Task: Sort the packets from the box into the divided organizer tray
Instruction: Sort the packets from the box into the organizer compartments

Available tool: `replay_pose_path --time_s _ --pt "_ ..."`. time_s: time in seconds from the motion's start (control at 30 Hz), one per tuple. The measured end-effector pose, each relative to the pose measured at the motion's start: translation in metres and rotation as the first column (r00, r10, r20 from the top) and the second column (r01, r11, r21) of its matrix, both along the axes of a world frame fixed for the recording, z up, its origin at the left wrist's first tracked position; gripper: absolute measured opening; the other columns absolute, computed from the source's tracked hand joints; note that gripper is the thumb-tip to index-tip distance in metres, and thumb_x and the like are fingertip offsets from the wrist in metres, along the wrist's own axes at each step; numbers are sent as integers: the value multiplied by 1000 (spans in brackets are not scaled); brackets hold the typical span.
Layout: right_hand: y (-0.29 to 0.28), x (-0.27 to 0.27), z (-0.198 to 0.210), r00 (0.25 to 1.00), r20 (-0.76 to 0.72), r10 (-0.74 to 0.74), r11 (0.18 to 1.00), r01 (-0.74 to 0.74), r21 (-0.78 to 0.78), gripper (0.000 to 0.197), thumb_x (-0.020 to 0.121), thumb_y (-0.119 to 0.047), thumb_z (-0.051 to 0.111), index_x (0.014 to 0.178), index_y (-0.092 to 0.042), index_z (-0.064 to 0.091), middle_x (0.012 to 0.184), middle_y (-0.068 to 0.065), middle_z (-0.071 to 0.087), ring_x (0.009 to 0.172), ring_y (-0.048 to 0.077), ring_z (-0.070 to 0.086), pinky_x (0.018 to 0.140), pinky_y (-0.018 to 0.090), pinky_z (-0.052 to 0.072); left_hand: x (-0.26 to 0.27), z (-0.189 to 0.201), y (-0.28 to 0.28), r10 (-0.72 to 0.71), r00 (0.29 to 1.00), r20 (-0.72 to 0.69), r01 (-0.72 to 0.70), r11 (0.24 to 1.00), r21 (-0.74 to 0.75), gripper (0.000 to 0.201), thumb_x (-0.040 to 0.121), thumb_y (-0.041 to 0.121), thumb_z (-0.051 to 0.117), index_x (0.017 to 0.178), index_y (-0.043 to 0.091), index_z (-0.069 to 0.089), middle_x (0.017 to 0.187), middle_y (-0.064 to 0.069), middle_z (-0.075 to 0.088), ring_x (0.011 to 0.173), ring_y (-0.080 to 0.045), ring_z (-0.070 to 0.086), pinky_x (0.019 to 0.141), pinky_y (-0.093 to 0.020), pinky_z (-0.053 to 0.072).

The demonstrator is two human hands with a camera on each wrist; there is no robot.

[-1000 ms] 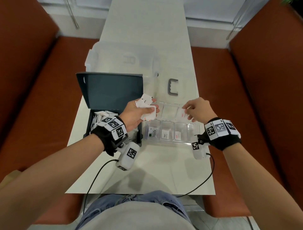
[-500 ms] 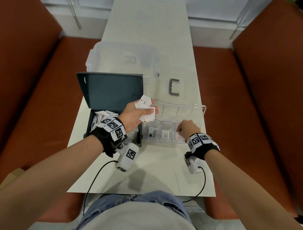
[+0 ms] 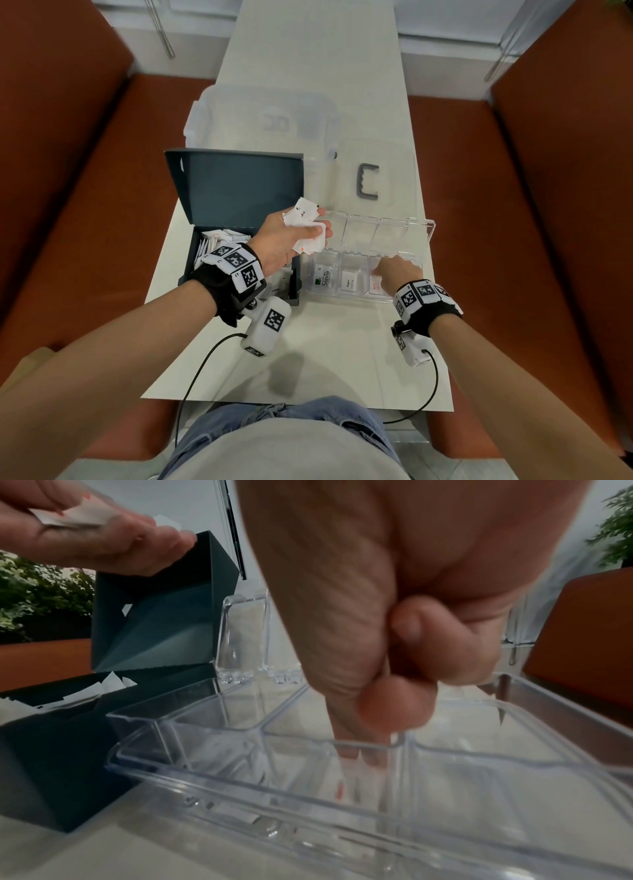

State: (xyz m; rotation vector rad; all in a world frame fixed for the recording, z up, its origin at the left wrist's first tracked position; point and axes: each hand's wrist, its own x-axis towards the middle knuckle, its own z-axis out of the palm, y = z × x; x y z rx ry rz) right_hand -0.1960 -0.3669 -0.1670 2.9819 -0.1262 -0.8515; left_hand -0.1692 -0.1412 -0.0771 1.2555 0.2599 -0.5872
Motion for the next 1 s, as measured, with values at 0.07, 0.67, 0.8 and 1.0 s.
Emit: replay_pose_path --time_s 0.07,0.67,0.8,1.0 --pt "-1 2 2 1000 4 -1 1000 1 0 41 89 3 48 121 -18 63 111 8 64 97 30 64 75 34 49 0 0 1 2 1000 1 -2 1000 4 33 87 -10 59 118 4 61 106 -15 68 83 -22 70 82 -34 56" --pt "-4 2 8 997 -19 -75 993 76 89 47 90 3 44 122 -24 63 117 7 63 92 29 67 80 37 55 3 -3 9 1 1000 -5 -1 1000 -5 32 87 -10 60 116 5 62 107 -16 68 90 -26 69 86 -35 56" --pt "0 2 9 997 4 -75 993 74 90 45 90 1 44 126 -21 59 119 7 63 97 29 65 84 39 55 3 -4 11 -4 1000 -8 4 1000 -12 32 87 -10 60 115 5 63 110 -17 68 90 -26 70 81 -32 59" --pt "5 1 11 994 -29 -103 990 105 97 39 89 3 43 120 -13 60 114 11 61 92 32 67 82 40 56 2 -5 12 -3 1000 -11 3 999 -41 31 87 -11 60 113 5 63 105 -15 69 86 -24 71 75 -31 60"
